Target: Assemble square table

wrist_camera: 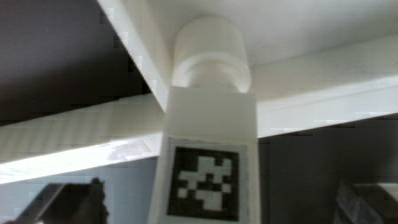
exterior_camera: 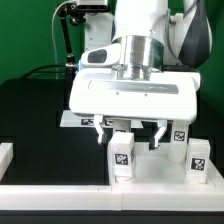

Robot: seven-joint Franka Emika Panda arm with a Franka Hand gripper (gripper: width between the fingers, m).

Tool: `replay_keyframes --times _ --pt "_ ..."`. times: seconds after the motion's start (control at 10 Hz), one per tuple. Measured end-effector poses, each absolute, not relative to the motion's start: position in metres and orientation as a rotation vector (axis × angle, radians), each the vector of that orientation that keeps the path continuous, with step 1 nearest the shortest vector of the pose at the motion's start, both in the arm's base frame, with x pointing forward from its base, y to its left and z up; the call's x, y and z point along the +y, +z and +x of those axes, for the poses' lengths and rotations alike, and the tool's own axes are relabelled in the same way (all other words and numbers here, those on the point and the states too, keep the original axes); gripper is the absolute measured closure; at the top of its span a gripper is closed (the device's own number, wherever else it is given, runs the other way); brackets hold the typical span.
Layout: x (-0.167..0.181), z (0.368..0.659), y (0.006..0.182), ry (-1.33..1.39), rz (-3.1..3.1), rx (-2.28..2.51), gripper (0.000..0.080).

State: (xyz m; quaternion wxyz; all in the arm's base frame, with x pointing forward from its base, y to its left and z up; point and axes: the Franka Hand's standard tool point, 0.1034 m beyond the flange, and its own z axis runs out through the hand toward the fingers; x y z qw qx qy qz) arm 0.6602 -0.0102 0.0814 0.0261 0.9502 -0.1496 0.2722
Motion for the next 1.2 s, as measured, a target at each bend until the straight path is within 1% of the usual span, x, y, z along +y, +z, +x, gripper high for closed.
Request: replay_keyframes --times 0.2,0.3,0.4,0.5,0.6,0.9,1.0,1.2 --pt "-0.02 0.668 0.098 0.706 3.012 -0.493 0.015" --pt "-0.026 0.673 0.103 0.607 3.059 -0.526 0.015" --pt "-0.03 0.681 0.106 0.604 3.063 -0.537 0.015" --pt "-0.027 0.678 0.101 0.514 3.095 -0.556 0.015" --pt "-0.019 0.673 0.098 0.314 3.155 -0.609 0.015" --pt "-0.009 0.665 0.09 -0.189 3.225 -0.634 0.015" --pt "-0.012 0.67 0.09 -0.2 3.225 -0.632 0.015" --pt "-0.013 0.671 0.089 -0.191 3.223 -0.633 0.015"
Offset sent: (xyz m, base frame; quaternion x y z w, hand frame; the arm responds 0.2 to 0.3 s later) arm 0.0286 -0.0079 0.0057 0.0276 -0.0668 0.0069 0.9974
